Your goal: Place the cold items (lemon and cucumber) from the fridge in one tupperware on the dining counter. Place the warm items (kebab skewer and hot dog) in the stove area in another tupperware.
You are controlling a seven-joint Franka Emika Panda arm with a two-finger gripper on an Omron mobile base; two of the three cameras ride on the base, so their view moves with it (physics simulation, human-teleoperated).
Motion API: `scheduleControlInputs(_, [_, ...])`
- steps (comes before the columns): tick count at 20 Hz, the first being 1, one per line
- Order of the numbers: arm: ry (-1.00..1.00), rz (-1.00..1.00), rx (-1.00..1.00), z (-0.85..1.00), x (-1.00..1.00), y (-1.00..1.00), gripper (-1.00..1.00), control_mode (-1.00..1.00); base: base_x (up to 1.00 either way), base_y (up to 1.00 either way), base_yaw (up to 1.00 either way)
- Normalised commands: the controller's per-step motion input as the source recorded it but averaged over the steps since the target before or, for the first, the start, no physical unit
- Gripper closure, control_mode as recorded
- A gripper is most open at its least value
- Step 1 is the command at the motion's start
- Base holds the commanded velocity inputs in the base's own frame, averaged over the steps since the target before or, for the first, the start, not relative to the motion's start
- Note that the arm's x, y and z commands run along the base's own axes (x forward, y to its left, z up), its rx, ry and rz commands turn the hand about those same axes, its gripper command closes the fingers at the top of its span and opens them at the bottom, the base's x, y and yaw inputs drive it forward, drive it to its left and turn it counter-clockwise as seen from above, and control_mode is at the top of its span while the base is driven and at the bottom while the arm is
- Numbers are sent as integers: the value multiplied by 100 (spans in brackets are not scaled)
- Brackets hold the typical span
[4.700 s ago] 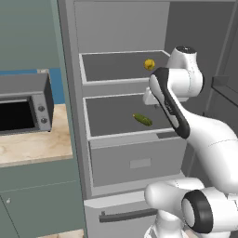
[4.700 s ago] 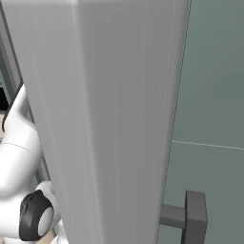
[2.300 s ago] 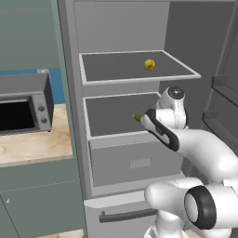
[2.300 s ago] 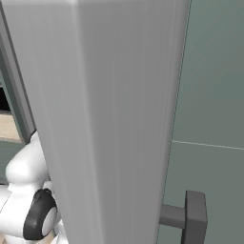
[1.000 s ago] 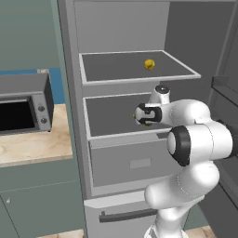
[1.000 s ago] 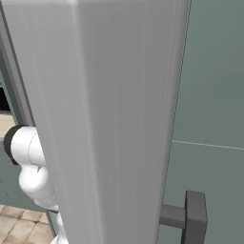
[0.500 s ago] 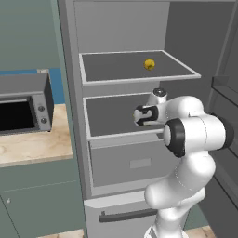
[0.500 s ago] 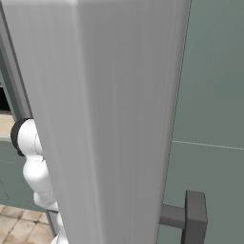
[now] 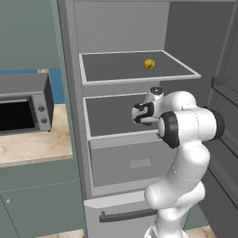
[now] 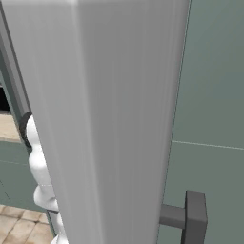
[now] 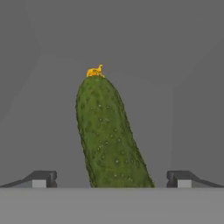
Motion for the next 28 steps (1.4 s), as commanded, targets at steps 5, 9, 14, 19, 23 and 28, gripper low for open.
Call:
scheduleControlInputs(5, [3, 1, -1, -24, 15, 0, -100, -100, 0, 0, 0])
scheduleControlInputs(9, [5, 0, -1, -28, 6, 0, -100, -100, 0, 0, 0])
scheduleControlInputs(14, [4, 0, -1, -26, 5, 0, -100, -100, 0, 0, 0])
scheduleControlInputs(19, [4, 0, -4, -23, 1, 0, -100, -100, 0, 0, 0])
scheduleControlInputs(23, [6, 0, -6, -24, 1, 0, -100, -100, 0, 0, 0])
scheduleControlInputs(28, [6, 0, -9, -26, 0, 5, 100, -100, 0, 0, 0])
